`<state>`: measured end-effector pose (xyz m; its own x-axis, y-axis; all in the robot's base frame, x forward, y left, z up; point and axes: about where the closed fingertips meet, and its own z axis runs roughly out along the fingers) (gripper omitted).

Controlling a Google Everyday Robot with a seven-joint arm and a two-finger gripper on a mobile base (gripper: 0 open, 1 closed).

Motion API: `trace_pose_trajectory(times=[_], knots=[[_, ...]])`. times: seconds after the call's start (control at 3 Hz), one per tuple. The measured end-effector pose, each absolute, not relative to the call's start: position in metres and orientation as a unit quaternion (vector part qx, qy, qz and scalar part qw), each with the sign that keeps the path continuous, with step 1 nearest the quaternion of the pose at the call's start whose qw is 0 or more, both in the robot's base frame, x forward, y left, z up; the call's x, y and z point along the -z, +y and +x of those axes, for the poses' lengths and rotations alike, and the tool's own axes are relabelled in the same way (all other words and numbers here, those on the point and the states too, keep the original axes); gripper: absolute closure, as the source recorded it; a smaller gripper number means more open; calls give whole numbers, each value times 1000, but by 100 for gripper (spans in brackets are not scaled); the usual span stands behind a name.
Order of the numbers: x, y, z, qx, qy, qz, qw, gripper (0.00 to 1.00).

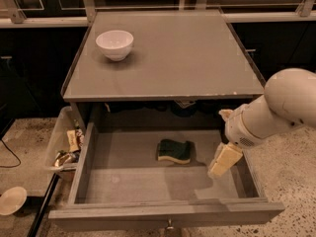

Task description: Pick sponge from top drawer and place on counter

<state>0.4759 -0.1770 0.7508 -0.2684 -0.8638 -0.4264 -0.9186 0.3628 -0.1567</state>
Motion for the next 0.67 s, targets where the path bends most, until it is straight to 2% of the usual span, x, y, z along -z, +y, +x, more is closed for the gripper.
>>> trace_pose_trajectory(times=[0.67], knots=[[-698, -157, 498, -77, 786, -561, 248, 0]])
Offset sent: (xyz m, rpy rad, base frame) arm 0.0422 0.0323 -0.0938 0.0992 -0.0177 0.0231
